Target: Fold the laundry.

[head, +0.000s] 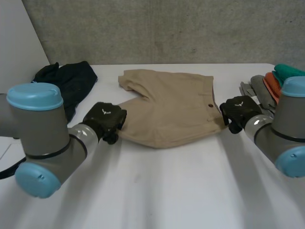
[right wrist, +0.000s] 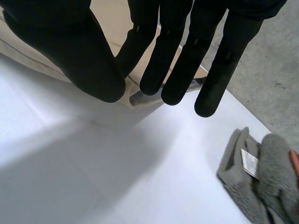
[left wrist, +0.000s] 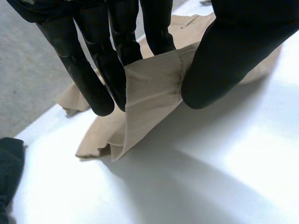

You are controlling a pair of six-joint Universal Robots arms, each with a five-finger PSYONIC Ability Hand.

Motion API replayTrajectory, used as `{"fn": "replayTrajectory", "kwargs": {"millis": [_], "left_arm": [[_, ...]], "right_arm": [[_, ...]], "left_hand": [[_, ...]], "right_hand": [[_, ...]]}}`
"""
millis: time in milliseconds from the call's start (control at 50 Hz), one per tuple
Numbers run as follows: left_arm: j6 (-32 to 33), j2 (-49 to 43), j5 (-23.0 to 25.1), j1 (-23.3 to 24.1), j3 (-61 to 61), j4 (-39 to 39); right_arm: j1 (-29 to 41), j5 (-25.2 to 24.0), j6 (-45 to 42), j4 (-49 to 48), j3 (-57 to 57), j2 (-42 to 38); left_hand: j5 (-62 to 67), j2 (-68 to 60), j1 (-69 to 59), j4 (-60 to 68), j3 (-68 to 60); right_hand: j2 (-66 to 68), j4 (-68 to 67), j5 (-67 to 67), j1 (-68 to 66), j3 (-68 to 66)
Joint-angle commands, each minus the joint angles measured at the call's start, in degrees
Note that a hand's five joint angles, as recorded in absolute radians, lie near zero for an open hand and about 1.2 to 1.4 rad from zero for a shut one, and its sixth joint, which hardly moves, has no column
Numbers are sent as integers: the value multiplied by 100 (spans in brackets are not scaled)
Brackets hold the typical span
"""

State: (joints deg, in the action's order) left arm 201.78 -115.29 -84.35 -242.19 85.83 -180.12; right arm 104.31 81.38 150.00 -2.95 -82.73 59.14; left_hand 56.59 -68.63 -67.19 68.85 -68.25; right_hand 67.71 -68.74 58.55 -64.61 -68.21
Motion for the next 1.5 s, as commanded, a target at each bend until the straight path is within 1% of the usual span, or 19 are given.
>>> {"fn": "replayTrajectory", "kwargs": {"millis": [20,40,60,180,280,460,540,560,580,680,780,800,880,940,1080,1200,1300,1400,1500], "left_arm": [[89,279,-64,120,-57,460],[80,227,-64,94,-214,442],[80,183,-64,85,-320,434],[45,-318,-213,41,-1313,521],[-77,-836,-599,23,-2357,1003],[-297,-1443,-916,-38,-3564,1971],[-359,-1479,-890,-47,-3609,2147],[-368,-1487,-873,-47,-3591,2147],[-359,-1470,-829,-39,-3521,2165],[-271,-1374,-750,58,-3047,2340],[71,-935,-627,172,-2204,2955],[176,-708,-522,225,-1872,3147],[431,-119,-171,374,-1071,3526],[694,207,102,541,-570,3833],[1248,420,420,761,-251,4362],[1425,96,121,498,-1084,3994],[1294,-668,-213,235,-2593,2828],[1162,-1600,-143,137,-4028,1815],[1047,-2611,-20,120,-5364,1295]], "right_arm": [[-183,-254,-296,400,-244,581],[-165,-245,-226,453,-244,590],[-148,-236,-182,471,-235,590],[81,-96,538,577,-148,599],[335,141,1293,603,-130,573],[591,598,1435,366,177,-147],[582,862,1470,68,502,-701],[573,932,1479,-29,564,-780],[565,994,1479,-204,652,-912],[529,986,1383,-355,495,-799],[451,477,147,171,-85,210],[337,319,-631,694,-338,517],[47,168,-2513,2258,-954,1054],[-77,133,-3501,3027,-1227,1345],[-103,98,-3109,2985,-1071,1434],[-218,36,-2845,2941,-368,969],[-226,106,-1671,2530,816,285],[-156,466,-623,1817,1644,-349],[2,871,-472,947,2225,-912]], "left_hand": [[1341,-1137,-1281,1115,-1175],[1341,-1137,-1281,1115,-1175],[1341,-1137,-1281,1115,-1175],[1341,-1137,-1281,1115,-1175],[1341,-1137,-1281,1115,-1175],[1341,-1137,-1281,1115,-1175],[1341,-1137,-1281,1115,-1175],[1341,-1137,-1281,1115,-1175],[1341,-1137,-1281,1115,-1175],[1341,-1137,-1281,1115,-1175],[1341,-1137,-1281,1115,-1175],[1341,-1137,-1281,1115,-1175],[1341,-1137,-1281,1115,-1175],[1341,-1137,-1281,1115,-1175],[1341,-1137,-1281,1115,-1175],[1341,-1137,-1281,1115,-1175],[1341,-1137,-1281,1115,-1175],[1341,-1137,-1281,1115,-1175],[1341,-1137,-1281,1115,-1175]], "right_hand": [[-1486,1590,-1571,1176,1536],[-3480,3583,-3564,3170,3530],[-4083,4186,-4167,3773,4133],[-4777,4881,-4862,4467,4827],[-4812,4915,-4896,4502,4862],[-4611,4714,-4695,4301,4660],[-3320,3424,-3405,3010,3370],[-2149,2253,-2234,1839,2199],[943,-840,859,-1253,-893],[1229,-1126,1145,-1539,-1179],[1229,-1126,1145,-1539,-1179],[1229,-1126,1145,-1539,-1179],[1229,-1126,1145,-1539,-1179],[1229,-1126,1145,-1539,-1179],[1229,-1126,1145,-1539,-1179],[1229,-1126,1145,-1539,-1179],[1229,-1126,1145,-1539,-1179],[1229,-1126,1145,-1539,-1179],[1229,-1126,1145,-1539,-1179]]}}
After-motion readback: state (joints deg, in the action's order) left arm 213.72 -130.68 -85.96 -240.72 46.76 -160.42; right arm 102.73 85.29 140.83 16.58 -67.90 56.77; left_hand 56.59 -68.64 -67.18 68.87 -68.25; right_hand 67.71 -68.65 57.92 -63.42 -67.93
